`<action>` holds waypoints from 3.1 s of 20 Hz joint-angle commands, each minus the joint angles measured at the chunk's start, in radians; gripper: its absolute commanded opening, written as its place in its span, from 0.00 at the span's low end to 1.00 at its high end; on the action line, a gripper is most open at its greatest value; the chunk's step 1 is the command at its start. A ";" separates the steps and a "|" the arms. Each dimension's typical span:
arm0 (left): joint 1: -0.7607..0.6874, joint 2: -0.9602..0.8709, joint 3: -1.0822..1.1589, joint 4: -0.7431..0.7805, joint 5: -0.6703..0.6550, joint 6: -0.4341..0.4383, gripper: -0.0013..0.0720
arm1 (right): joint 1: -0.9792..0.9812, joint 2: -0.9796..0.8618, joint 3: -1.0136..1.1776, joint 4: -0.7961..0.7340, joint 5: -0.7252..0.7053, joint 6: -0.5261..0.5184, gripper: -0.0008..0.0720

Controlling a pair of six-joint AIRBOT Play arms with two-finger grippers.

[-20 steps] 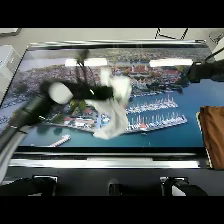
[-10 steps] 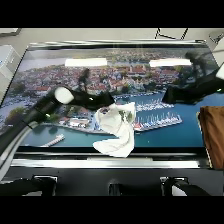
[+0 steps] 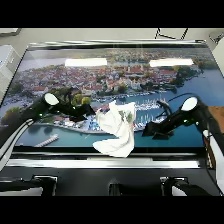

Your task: Fold the clothes and pants, and hang the long-sleeved shirts on hangers.

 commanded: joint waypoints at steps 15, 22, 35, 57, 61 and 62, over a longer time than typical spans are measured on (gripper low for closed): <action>-0.093 -0.042 -0.042 -0.198 0.248 0.105 0.05 | 0.379 -0.082 -0.220 0.243 -0.524 0.042 0.07; 0.062 0.303 0.199 -0.139 0.259 0.254 0.05 | -0.029 0.141 0.290 0.003 -0.297 -0.057 0.07; 0.053 0.912 0.381 -0.142 0.484 0.285 0.05 | -0.242 0.588 0.754 0.134 -0.591 -0.103 0.07; 0.198 0.111 0.007 -0.059 0.021 0.085 0.99 | -0.034 -0.252 0.363 0.268 -0.224 -0.018 0.93; 0.442 0.156 0.017 0.232 -0.461 0.075 0.98 | -0.307 -0.193 0.363 0.002 0.096 -0.013 0.86; 0.471 0.175 -0.031 0.288 -0.513 0.085 0.98 | -0.333 -0.169 0.295 -0.040 0.100 -0.008 0.85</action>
